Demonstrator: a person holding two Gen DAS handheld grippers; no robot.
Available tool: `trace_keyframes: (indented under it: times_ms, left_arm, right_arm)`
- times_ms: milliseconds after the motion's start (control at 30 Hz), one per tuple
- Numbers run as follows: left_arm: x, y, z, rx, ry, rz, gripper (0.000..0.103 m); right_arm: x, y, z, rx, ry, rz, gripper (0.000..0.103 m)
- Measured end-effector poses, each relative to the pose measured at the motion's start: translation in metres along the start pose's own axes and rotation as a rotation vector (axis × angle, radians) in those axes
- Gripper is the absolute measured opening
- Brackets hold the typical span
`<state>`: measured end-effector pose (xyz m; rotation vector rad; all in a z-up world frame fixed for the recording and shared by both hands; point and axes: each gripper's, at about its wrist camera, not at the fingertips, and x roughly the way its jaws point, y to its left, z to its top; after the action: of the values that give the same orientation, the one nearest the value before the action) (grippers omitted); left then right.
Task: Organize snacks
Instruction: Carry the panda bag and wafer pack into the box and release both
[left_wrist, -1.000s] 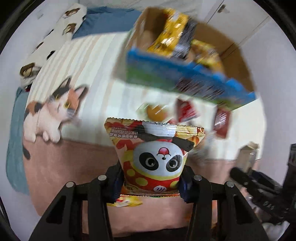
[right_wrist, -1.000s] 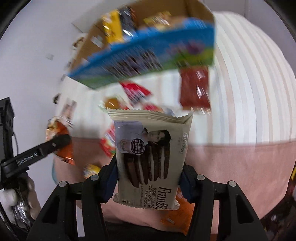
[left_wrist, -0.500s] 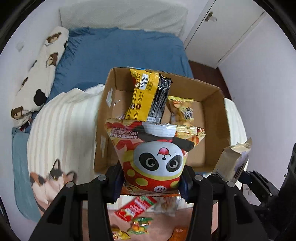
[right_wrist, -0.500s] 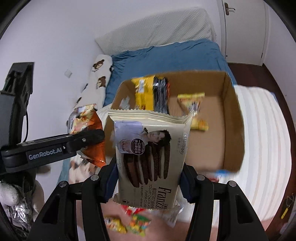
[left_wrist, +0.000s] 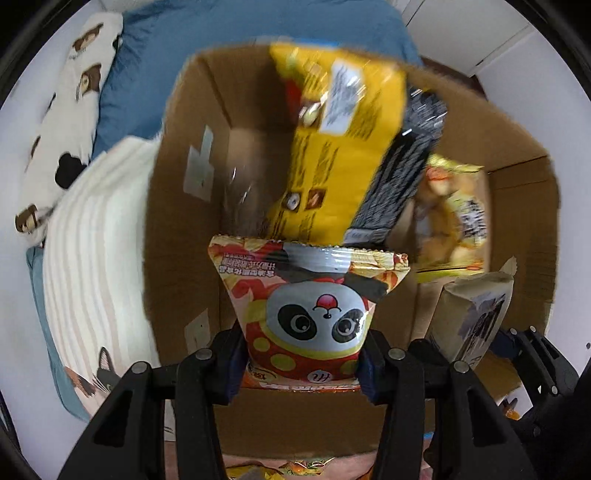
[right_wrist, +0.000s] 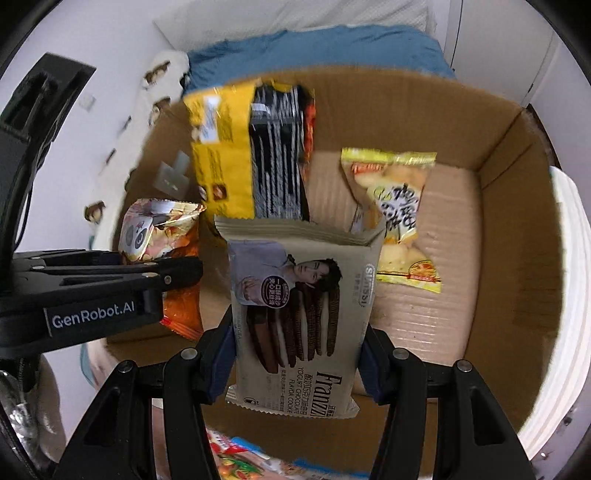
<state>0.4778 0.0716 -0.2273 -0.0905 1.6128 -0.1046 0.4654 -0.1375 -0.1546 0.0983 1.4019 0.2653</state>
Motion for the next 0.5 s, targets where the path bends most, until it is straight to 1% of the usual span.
trace_keyframes:
  times_ms: [67,133,167,200,267,300,367,433,500]
  left_arm:
    - [0.012,0.005,0.001,-0.01,0.026,-0.012,0.047]
    - [0.019,0.008,0.001,-0.01,0.042,-0.015,0.05]
    - [0.021,0.01,0.0,-0.013,0.044,-0.012,0.061]
    - [0.024,0.012,0.0,-0.02,0.042,-0.012,0.078]
    - [0.025,0.015,-0.001,-0.028,0.036,-0.019,0.097]
    - [0.024,0.016,-0.001,-0.03,0.029,-0.019,0.097]
    - [0.022,0.019,-0.002,-0.036,0.018,-0.024,0.097]
    - [0.021,0.021,-0.004,-0.042,0.015,-0.034,0.097]
    - [0.019,0.021,-0.006,-0.038,0.013,-0.026,0.097]
  right_arm:
    - [0.013,-0.002,0.001,0.004,0.027,0.007,0.059]
    - [0.025,-0.002,0.002,0.0,0.058,0.009,0.061]
    - [0.031,-0.002,0.003,0.002,0.084,0.013,0.062]
    - [0.037,-0.002,0.004,0.007,0.109,0.018,0.063]
    - [0.042,-0.004,0.005,0.015,0.127,0.006,0.081]
    - [0.041,-0.004,0.006,0.014,0.123,0.0,0.095]
    - [0.041,-0.006,0.007,0.019,0.125,-0.007,0.096]
    - [0.04,-0.006,0.007,0.033,0.136,0.01,0.096]
    - [0.037,-0.005,0.008,0.028,0.135,-0.006,0.096]
